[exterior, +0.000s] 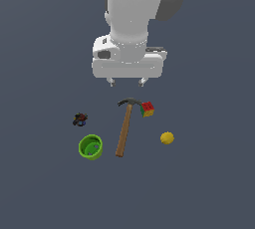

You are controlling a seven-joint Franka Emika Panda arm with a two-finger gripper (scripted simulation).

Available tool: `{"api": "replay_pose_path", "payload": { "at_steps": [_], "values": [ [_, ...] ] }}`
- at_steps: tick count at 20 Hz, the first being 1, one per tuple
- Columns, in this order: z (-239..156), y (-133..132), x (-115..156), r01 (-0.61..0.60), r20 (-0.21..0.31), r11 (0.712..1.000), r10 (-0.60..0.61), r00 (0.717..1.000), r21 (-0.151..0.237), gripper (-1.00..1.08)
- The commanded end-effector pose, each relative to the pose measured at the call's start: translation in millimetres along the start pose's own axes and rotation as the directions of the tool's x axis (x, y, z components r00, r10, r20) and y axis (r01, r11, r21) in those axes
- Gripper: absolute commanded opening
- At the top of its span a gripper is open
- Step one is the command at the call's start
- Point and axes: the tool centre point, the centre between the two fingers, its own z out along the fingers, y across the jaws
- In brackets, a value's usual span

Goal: Pick up a designated object from a clutter of objects.

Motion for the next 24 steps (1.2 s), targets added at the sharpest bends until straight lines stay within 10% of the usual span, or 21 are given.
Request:
{"api": "replay_pose_path", "payload": {
  "at_steps": [1,24],
  "values": [
    [0.0,0.0,0.0,0.0,0.0,1.0,0.0,1.0,0.0,1.0],
    [19.5,10.8,-1.5,-0.05,0.021,0.999,0.05,0.999,-0.005,1.0]
  ]
}}
